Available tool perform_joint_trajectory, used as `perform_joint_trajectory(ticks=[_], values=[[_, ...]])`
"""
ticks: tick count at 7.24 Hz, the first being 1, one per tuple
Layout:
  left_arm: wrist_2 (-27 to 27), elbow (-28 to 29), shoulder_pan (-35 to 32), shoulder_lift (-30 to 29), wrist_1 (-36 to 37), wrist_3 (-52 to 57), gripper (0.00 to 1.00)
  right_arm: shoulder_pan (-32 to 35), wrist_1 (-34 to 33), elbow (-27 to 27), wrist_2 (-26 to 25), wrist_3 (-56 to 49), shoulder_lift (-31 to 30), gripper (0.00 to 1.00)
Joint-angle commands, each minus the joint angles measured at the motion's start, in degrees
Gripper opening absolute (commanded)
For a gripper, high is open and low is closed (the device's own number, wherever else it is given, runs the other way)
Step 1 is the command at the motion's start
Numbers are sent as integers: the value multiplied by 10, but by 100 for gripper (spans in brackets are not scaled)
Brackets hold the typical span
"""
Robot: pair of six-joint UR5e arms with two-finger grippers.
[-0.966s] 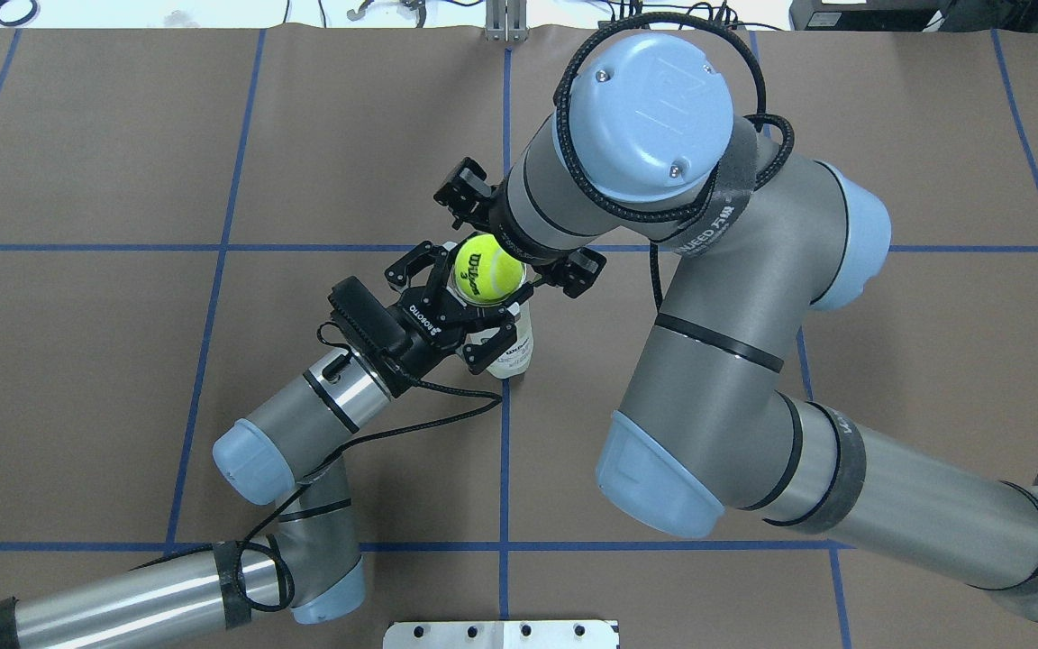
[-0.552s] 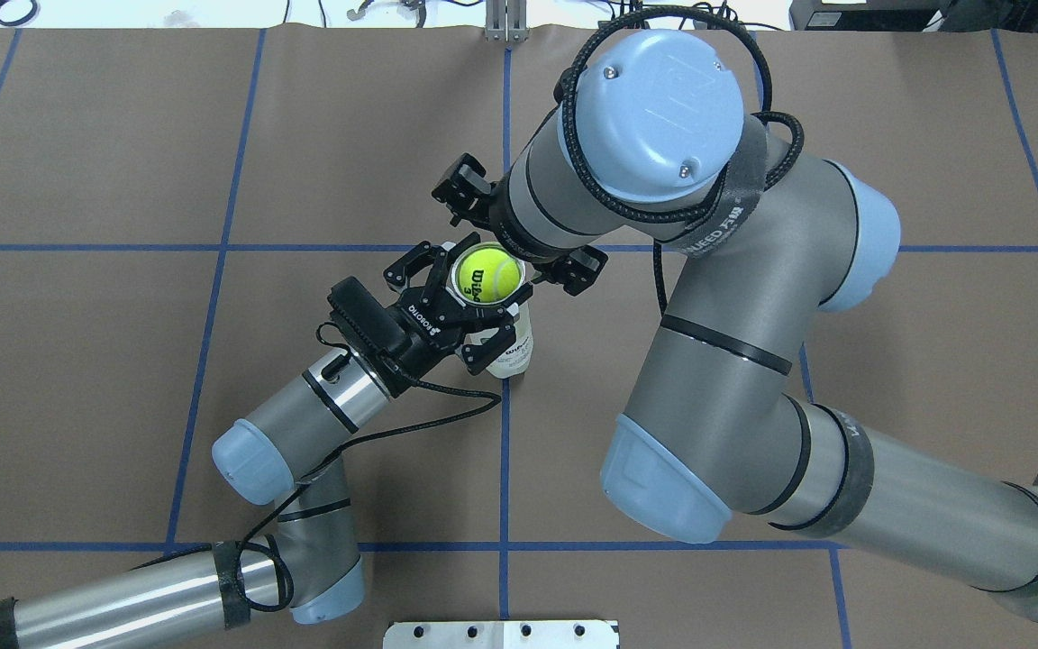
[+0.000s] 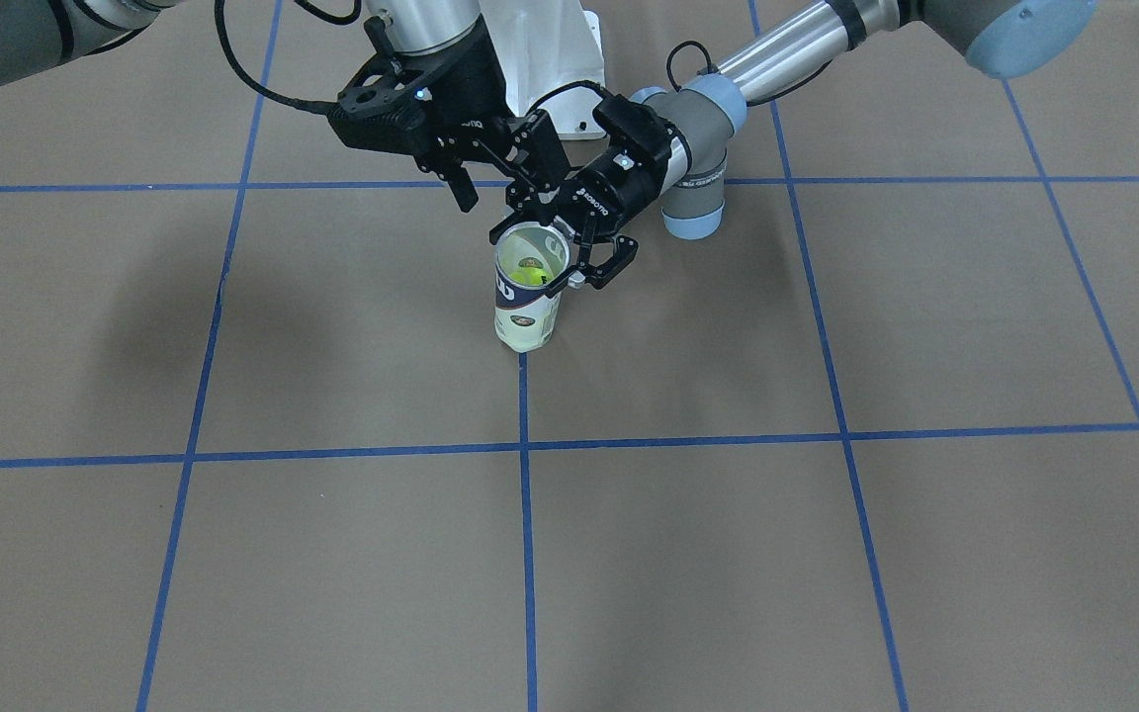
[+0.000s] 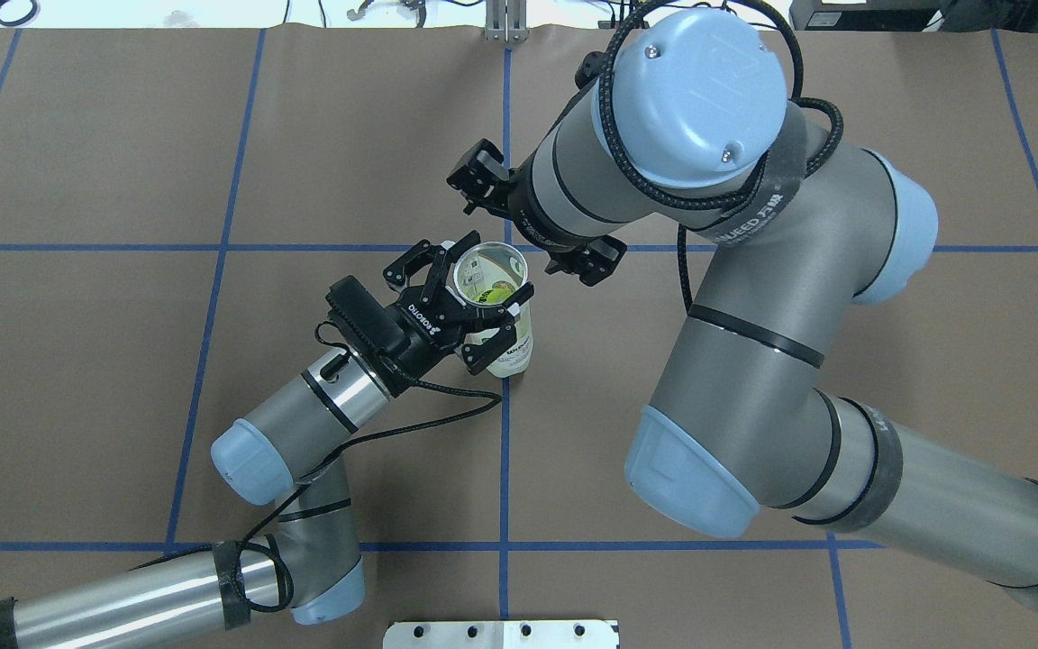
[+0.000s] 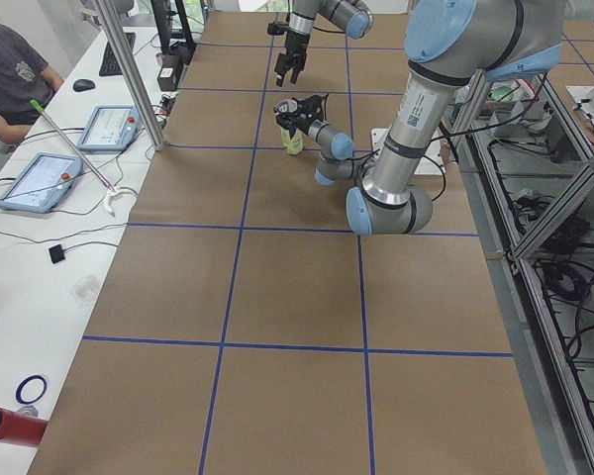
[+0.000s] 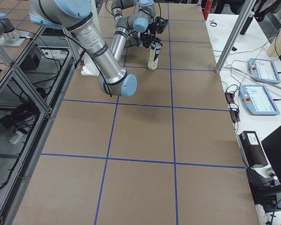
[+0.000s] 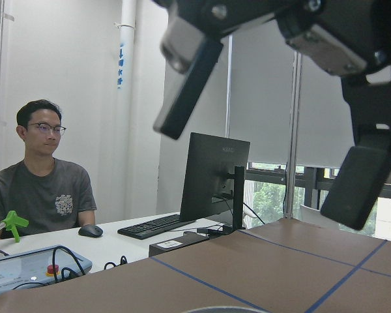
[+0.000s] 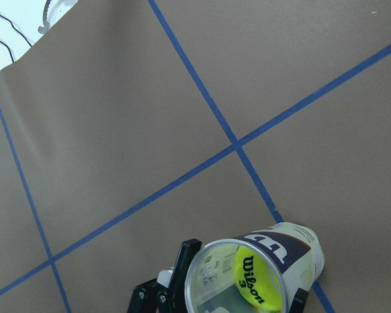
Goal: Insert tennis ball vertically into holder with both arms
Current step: 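Raise the right gripper away while the left gripper opens and releases the can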
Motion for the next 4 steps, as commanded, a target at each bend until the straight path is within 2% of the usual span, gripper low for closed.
perform_joint_trajectory(ticks=[1, 4], values=[[0, -14, 0, 1, 1, 0, 92, 5, 0, 13, 1, -2, -14, 100], [1, -46, 3, 9, 1, -1, 98, 21, 0, 14, 10, -2, -18, 100]])
